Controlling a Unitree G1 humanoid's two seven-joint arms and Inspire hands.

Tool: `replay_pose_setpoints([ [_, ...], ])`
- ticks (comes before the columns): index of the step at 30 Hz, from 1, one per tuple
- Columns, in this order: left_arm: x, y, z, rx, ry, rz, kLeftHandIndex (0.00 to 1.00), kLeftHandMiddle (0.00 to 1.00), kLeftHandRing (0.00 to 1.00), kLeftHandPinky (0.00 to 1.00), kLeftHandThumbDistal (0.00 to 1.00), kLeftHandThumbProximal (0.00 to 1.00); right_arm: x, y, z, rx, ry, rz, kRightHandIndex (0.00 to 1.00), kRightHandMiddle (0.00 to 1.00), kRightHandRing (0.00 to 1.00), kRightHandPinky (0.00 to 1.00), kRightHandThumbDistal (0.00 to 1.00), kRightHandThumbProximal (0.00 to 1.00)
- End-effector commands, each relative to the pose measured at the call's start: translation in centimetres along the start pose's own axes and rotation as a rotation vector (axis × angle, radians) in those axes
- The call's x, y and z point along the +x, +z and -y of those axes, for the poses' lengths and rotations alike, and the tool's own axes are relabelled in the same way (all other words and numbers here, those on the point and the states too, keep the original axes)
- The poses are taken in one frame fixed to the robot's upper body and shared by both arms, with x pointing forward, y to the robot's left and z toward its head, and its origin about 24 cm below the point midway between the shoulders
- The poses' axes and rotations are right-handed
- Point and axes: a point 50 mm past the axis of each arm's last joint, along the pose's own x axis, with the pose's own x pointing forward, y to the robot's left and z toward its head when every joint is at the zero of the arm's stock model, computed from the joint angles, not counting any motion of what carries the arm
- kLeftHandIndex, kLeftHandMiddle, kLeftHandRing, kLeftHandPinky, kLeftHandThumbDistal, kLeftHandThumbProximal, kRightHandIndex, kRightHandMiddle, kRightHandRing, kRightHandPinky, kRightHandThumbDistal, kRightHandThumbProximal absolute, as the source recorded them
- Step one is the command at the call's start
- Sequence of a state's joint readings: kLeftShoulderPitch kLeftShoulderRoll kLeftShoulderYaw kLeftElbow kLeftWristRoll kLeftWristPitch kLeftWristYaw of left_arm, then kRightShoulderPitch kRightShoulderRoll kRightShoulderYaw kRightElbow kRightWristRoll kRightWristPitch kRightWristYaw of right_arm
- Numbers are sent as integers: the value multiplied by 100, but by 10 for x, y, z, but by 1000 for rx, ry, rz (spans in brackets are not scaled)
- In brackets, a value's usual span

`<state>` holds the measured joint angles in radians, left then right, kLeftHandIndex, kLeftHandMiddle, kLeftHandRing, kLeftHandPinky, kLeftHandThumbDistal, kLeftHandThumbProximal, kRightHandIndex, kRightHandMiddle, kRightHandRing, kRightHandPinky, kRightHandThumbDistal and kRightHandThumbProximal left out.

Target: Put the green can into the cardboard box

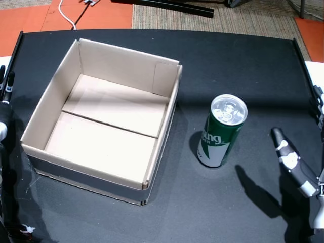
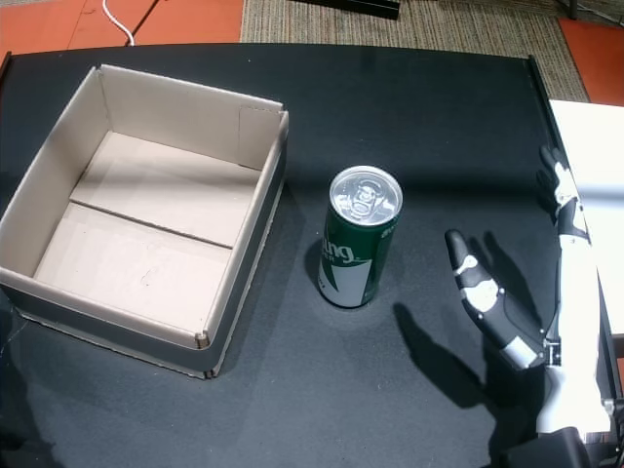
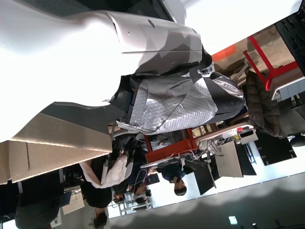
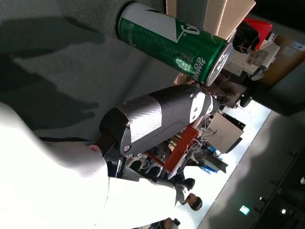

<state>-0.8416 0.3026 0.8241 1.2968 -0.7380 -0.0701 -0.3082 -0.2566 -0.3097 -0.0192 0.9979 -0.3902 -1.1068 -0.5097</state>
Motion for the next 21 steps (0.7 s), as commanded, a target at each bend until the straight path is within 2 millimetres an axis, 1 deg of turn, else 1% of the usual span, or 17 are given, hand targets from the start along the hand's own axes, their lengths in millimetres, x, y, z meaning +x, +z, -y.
replay_pose_setpoints([
  [1, 0, 2, 0, 14, 2, 0, 36, 41, 51, 75, 0, 91, 1, -1, 3, -13, -3, -3, 88, 95, 100, 100, 83, 52],
  [6, 0, 3, -1, 26, -5, -2, 37, 43, 53, 78, 0, 91, 1, -1, 2, -13, 1, -4, 88, 95, 100, 100, 84, 52],
  [10, 0, 3, -1, 22, 5, 2, 35, 40, 51, 75, 0, 90, 1, -1, 3, -17, 6, -3, 88, 96, 100, 100, 82, 52],
  [12, 0, 3, -1, 22, 6, 3, 35, 40, 51, 75, 0, 90, 1, -2, 3, -13, 35, -13, 91, 97, 100, 100, 82, 51],
  [13, 0, 2, 0, 21, 10, 3, 34, 39, 51, 74, 0, 90, 0, -3, 3, 23, 71, -34, 96, 99, 100, 100, 83, 50],
  [14, 1, 2, 0, 21, 12, 3, 34, 39, 51, 75, 0, 90, 0, -5, 2, 67, 117, -62, 99, 100, 100, 100, 87, 51],
  [16, 1, 2, 0, 19, 10, 4, 35, 40, 52, 76, 0, 91, 2, -7, 2, 140, 215, -94, 100, 100, 100, 100, 89, 47],
  [18, 0, 2, 0, 23, 7, 2, 36, 40, 51, 76, 0, 91, 8, -4, 1, 156, 313, -81, 99, 100, 100, 100, 89, 43],
  [19, 0, 2, 0, 26, 8, 2, 36, 41, 51, 76, 0, 92, 13, -2, 0, 166, 362, -66, 100, 100, 100, 100, 94, 41],
  [20, 0, 2, 0, 26, 8, 2, 36, 41, 51, 76, 0, 92, 17, 0, -1, 178, 398, -55, 100, 100, 100, 100, 96, 40],
  [21, 0, 2, 0, 19, 9, 1, 35, 40, 50, 75, 0, 92, 22, 3, -1, 188, 431, -40, 100, 100, 100, 100, 99, 43],
])
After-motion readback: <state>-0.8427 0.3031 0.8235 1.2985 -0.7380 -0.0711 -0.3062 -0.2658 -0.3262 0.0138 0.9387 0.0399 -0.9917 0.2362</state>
